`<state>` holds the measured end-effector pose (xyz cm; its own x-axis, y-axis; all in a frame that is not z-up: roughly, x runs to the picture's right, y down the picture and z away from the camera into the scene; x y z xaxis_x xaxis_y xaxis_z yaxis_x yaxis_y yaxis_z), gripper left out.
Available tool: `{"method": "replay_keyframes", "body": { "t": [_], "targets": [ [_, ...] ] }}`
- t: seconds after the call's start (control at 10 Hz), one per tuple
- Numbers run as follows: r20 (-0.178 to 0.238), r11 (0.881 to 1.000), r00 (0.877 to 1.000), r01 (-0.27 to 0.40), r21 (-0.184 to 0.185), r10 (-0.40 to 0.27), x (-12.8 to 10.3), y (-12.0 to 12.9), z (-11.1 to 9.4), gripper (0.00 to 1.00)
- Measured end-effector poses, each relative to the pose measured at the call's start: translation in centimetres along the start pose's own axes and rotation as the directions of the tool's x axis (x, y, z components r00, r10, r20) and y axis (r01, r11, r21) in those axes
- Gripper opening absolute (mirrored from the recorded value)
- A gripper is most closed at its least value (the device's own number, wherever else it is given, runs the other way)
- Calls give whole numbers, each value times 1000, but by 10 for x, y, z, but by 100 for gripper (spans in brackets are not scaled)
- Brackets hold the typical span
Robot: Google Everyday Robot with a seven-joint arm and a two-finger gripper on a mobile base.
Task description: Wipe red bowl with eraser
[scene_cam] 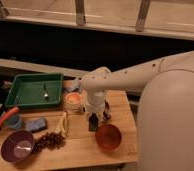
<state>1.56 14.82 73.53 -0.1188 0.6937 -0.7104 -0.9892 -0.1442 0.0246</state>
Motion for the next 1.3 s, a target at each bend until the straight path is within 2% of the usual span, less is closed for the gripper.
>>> {"method": "replay_keyframes", "body": {
  "t": [0.4, 0.6, 0.9, 1.1, 1.3],
  "targets": [
    [-24, 992, 992, -123, -22, 122, 8, -57, 2, 0],
    [-50, 988, 988, -151, -32, 149, 20, -64, 11, 0],
    [-80, 984, 982, -176, -24, 174, 28, -66, 23, 0],
    [-90, 981, 976, -195, 15, 196, 22, -71, 28, 0],
    [-96, 980, 976, -194, 36, 197, 13, -68, 31, 0]
  ]
}}
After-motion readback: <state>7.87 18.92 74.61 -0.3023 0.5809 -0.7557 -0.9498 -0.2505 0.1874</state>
